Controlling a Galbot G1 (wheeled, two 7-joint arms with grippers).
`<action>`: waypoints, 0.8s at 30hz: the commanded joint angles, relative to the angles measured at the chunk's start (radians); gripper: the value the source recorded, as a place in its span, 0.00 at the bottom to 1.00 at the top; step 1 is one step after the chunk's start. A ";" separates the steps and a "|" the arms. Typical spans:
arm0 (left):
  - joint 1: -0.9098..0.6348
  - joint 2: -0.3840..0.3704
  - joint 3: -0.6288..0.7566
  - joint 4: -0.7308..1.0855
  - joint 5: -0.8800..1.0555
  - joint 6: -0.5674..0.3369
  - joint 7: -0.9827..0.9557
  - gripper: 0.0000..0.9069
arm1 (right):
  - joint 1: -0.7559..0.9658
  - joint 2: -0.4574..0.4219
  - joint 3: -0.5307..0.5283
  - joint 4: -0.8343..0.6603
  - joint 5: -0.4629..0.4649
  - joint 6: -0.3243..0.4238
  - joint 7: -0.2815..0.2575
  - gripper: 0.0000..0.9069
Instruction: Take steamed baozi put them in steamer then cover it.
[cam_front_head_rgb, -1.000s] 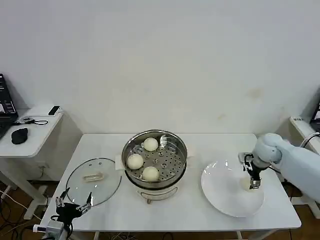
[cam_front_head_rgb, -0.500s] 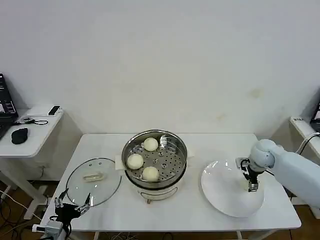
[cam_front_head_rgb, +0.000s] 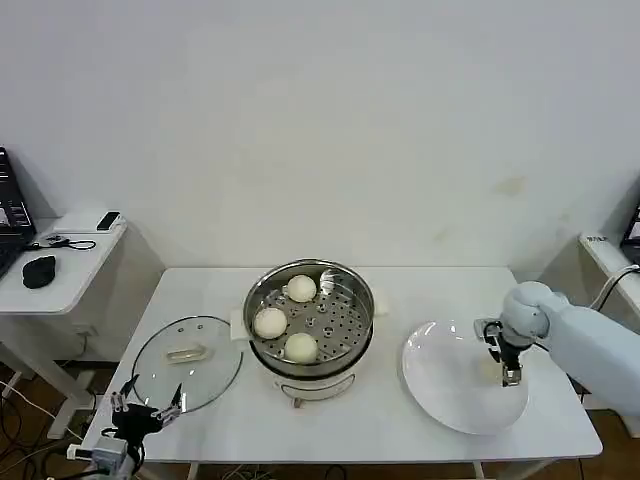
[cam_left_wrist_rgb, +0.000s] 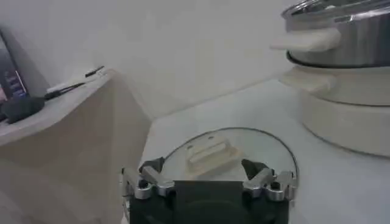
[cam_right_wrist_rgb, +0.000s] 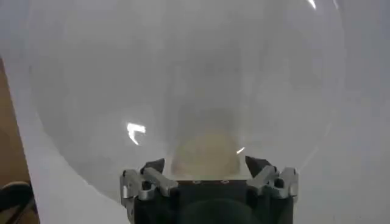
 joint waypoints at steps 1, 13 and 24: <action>-0.003 -0.001 0.002 0.008 0.002 0.000 0.000 1.00 | -0.003 0.010 0.002 -0.018 -0.009 0.005 0.011 1.00; -0.011 -0.002 0.005 0.015 0.002 0.000 0.000 1.00 | 0.007 0.013 0.002 -0.026 -0.009 0.008 0.011 0.79; -0.024 -0.004 0.022 0.028 0.003 0.002 -0.008 1.00 | 0.034 -0.032 0.002 0.024 0.026 -0.010 0.005 0.79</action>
